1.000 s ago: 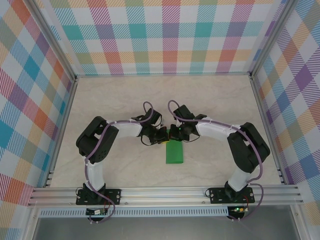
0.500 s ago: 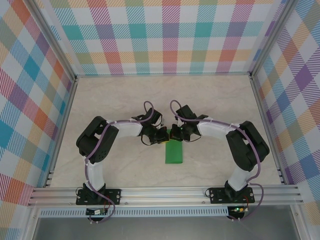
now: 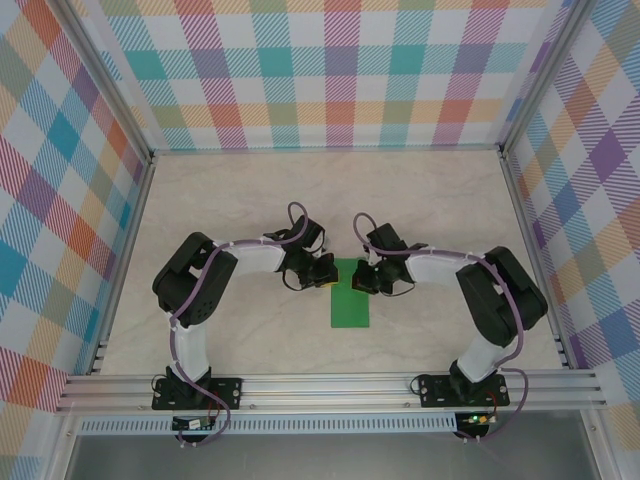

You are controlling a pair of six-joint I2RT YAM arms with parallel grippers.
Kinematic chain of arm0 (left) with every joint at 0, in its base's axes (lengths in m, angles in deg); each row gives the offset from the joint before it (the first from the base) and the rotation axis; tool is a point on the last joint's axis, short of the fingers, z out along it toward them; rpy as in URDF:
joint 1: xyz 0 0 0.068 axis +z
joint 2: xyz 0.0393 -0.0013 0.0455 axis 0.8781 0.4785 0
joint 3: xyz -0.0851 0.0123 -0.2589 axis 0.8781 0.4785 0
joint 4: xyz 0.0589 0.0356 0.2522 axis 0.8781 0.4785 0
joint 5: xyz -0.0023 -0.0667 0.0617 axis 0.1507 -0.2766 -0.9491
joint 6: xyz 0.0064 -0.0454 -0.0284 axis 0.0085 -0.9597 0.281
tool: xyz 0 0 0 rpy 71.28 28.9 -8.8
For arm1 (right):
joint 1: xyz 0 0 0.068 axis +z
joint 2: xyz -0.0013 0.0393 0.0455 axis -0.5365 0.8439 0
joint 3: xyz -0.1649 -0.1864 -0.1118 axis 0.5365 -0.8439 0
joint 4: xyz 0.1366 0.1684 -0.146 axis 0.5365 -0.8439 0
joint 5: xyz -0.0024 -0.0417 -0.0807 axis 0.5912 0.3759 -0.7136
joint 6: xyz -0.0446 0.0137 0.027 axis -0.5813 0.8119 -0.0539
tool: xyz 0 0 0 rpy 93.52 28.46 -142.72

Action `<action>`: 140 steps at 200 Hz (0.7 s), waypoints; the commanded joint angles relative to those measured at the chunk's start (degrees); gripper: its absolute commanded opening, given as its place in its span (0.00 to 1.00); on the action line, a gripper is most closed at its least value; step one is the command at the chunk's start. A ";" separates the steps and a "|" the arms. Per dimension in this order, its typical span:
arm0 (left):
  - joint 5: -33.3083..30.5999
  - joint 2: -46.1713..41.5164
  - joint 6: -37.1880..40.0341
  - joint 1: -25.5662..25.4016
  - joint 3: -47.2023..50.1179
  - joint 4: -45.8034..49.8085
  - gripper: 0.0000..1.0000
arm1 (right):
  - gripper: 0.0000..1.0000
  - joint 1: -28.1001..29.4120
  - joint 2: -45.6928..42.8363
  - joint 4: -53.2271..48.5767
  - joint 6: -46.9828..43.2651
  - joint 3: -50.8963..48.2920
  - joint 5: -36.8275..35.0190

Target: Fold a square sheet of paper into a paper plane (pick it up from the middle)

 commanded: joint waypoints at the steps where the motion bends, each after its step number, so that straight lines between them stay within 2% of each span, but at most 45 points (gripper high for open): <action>1: -12.08 5.40 1.48 -0.43 3.50 12.80 0.00 | 0.00 -2.43 -3.18 0.05 -2.80 -5.08 0.78; 28: -13.05 5.23 1.83 -0.43 3.59 13.34 0.00 | 0.00 -5.81 -7.67 -1.16 -5.49 -7.94 1.99; 66: -11.97 5.01 1.83 -0.43 3.27 12.82 0.00 | 0.00 -6.79 -11.90 -1.17 -6.61 -3.28 8.14; 107: -11.62 5.21 1.40 -0.47 2.98 12.93 0.00 | 0.00 -6.53 -2.94 8.10 -2.21 -0.15 16.62; 140: -11.66 5.61 1.28 -0.52 2.62 13.60 0.00 | 0.00 -6.52 3.60 11.14 -2.08 1.25 19.27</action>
